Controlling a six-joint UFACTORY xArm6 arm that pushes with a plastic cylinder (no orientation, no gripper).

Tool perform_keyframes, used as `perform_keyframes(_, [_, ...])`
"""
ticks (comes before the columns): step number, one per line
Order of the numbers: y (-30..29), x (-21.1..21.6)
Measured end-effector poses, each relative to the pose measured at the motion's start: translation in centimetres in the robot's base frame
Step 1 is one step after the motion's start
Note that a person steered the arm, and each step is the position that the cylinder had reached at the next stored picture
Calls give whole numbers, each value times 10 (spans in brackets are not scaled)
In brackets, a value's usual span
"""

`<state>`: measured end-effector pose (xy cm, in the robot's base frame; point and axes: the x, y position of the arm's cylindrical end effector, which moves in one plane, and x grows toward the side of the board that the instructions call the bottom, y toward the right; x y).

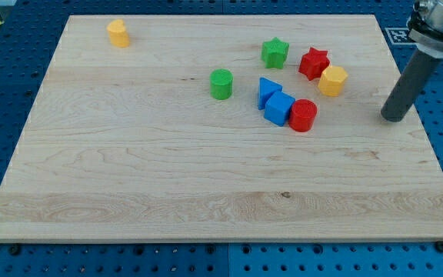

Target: Push the red star towards the red circle

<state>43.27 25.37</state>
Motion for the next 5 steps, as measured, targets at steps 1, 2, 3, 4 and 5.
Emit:
perform_keyframes(1, [1, -30])
perform_keyframes(2, [2, -53])
perform_keyframes(3, [2, -63])
perform_keyframes(4, [9, -85])
perform_keyframes(5, [9, -99])
